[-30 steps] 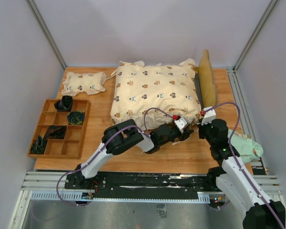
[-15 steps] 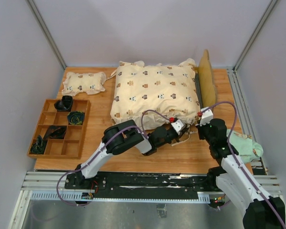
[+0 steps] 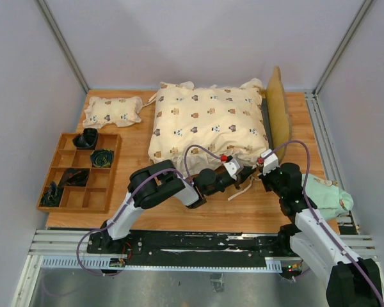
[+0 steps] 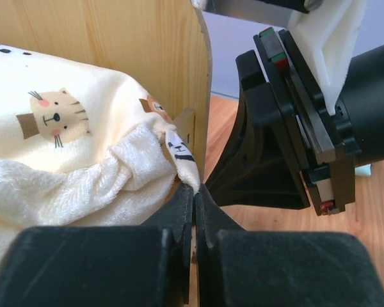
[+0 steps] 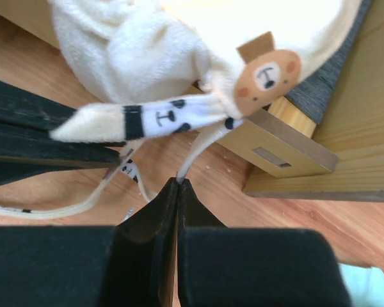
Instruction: Set up the pet bed
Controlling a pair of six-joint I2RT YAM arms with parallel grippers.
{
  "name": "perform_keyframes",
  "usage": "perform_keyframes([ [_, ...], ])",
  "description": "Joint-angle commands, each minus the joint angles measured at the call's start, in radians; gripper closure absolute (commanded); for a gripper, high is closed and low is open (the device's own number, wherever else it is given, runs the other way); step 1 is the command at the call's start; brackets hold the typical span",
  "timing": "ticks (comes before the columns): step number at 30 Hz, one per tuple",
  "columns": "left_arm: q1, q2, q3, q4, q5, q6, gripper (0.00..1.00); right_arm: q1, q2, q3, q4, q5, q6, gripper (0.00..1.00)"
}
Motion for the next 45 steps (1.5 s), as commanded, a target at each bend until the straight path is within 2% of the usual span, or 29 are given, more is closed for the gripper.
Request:
perform_keyframes([
  [1,0.009,-0.037,-0.007,0.05,0.039,-0.014,1.0,-0.003,-0.024,-0.047,0.125,-0.132,-0.056,1.0],
  [14,0.017,-0.046,-0.009,0.043,0.092,-0.05,1.0,0.009,-0.042,-0.141,0.355,-0.251,-0.139,1.0],
  [18,0.022,-0.049,-0.008,0.045,0.103,-0.067,1.0,0.031,-0.037,-0.147,0.345,-0.218,-0.157,1.0],
  [26,0.034,-0.038,0.01,0.036,0.12,-0.097,1.0,0.14,-0.165,-0.162,0.205,0.063,-0.163,1.0],
  [32,0.042,-0.069,0.005,-0.032,0.121,-0.115,1.0,0.19,-0.158,-0.162,0.182,0.188,-0.187,1.0],
  [36,0.054,-0.092,-0.011,-0.035,0.119,-0.139,1.0,0.21,-0.149,-0.187,0.241,0.214,-0.23,1.0],
  [41,0.069,-0.115,-0.02,-0.033,0.143,-0.176,1.0,0.299,-0.181,-0.212,0.301,0.284,-0.32,1.0],
  [45,0.071,-0.117,-0.014,-0.03,0.163,-0.193,1.0,0.304,-0.201,-0.23,0.315,0.28,-0.334,1.0],
])
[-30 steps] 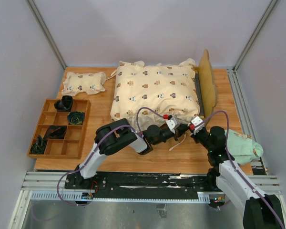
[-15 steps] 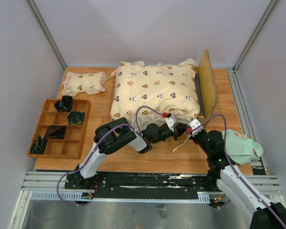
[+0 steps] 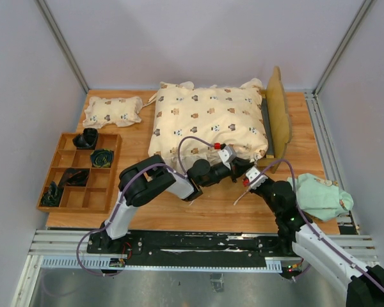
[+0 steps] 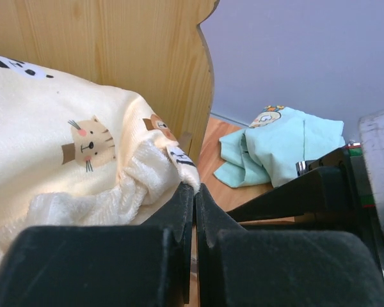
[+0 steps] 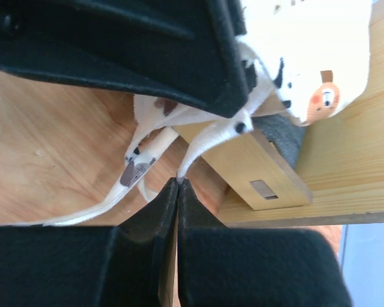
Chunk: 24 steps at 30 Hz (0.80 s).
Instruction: Set up the pet bed
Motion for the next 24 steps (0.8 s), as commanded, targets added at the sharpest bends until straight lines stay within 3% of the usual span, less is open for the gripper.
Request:
perform_keyframes([
  [1,0.002,-0.03,-0.001,0.025,0.034,-0.031,1.0,0.017,-0.02,-0.026,0.074,0.041,-0.055,1.0],
  [5,0.005,-0.034,-0.006,0.03,0.036,-0.041,1.0,0.028,0.009,-0.027,0.101,-0.014,-0.091,1.0],
  [13,0.009,-0.057,-0.041,0.058,0.073,-0.065,0.99,0.06,0.017,-0.019,0.146,0.025,-0.142,1.0],
  [15,0.008,-0.065,-0.058,0.071,0.11,-0.076,0.89,0.06,0.01,-0.019,0.143,0.042,-0.125,1.0],
  [18,0.009,-0.079,-0.085,0.107,0.16,-0.096,0.83,0.057,0.014,-0.031,0.177,0.04,-0.125,1.0],
  [21,0.01,-0.099,-0.132,0.14,0.184,-0.099,0.71,0.042,0.033,-0.039,0.215,0.014,-0.129,1.0],
  [24,0.022,-0.112,-0.178,0.178,0.191,-0.115,0.67,0.03,0.046,-0.041,0.231,-0.01,-0.125,1.0],
])
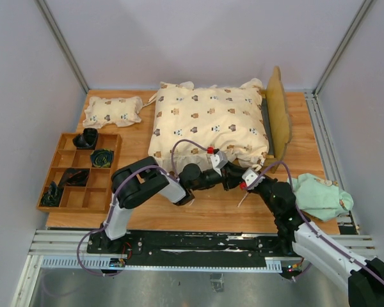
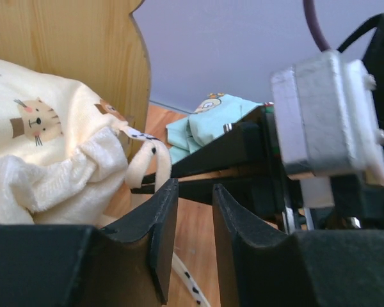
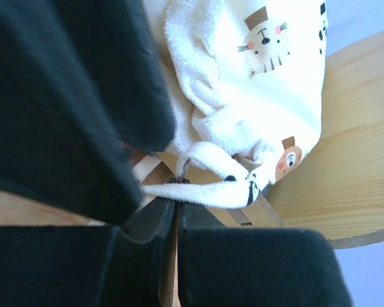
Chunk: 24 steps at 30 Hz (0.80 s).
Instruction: Set up the pet bed
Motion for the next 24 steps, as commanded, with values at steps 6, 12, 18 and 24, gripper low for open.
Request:
perform_keyframes([
  [6,0.081,-0.042,-0.121,0.209,0.014,-0.154,0.64,-0.022,-0.03,-0.038,0.083,-0.072,-0.001,1.0],
  [12,0.085,-0.066,-0.06,0.024,-0.04,-0.074,0.52,-0.023,-0.043,-0.049,0.087,-0.096,0.001,1.0],
  [18,0.08,-0.05,0.044,-0.103,-0.063,-0.168,0.51,-0.023,-0.103,-0.081,0.098,-0.119,-0.003,1.0],
  [24,0.071,-0.034,0.062,-0.075,-0.077,-0.224,0.48,-0.025,-0.156,-0.098,0.096,-0.137,0.006,1.0],
])
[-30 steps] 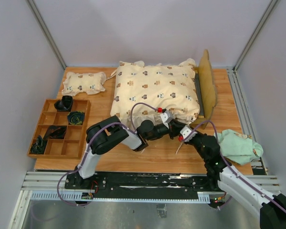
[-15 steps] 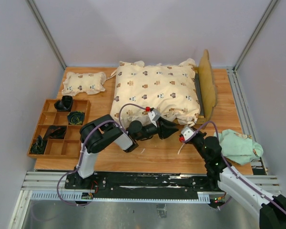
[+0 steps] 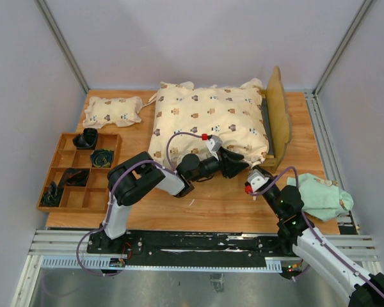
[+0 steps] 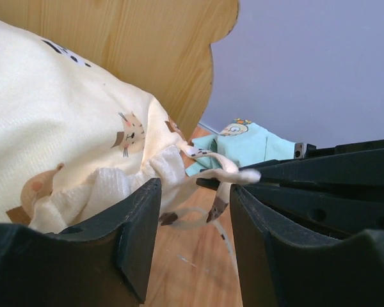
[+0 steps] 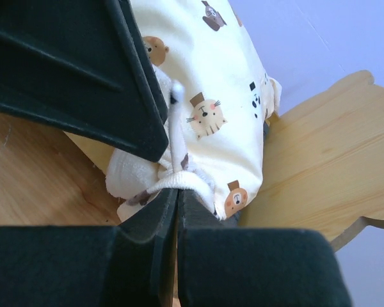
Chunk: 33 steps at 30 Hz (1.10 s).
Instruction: Set up the pet bed
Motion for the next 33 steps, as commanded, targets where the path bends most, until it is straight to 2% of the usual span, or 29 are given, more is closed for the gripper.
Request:
perform_keyframes([
  [1,-0.008,-0.001,0.028,0.007,-0.01,-0.056,0.47,-0.008,-0.008,-0.089,0.042,-0.026,0.006,1.0],
  [9,-0.009,0.028,0.022,0.114,0.041,-0.11,0.43,-0.008,0.021,-0.082,0.042,-0.025,0.011,1.0],
  [14,-0.009,-0.005,-0.025,0.137,0.012,-0.088,0.42,-0.008,0.034,-0.081,0.052,-0.017,0.008,1.0],
  [20,-0.009,0.02,0.025,0.1,0.041,-0.102,0.45,-0.009,0.034,-0.08,0.053,-0.013,0.008,1.0],
  [24,-0.009,0.03,0.031,0.121,0.056,-0.105,0.55,-0.008,0.034,-0.08,0.051,-0.012,0.009,1.0],
  [28,-0.009,0.039,0.033,0.136,0.07,-0.113,0.75,-0.008,0.041,-0.08,0.056,-0.011,0.008,1.0],
  [31,-0.009,0.042,0.028,0.15,0.065,-0.12,0.98,-0.008,0.048,-0.077,0.058,-0.005,0.01,1.0],
  [33,-0.009,0.041,0.026,0.159,0.06,-0.121,1.0,-0.008,0.047,-0.07,0.048,-0.005,0.016,1.0],
])
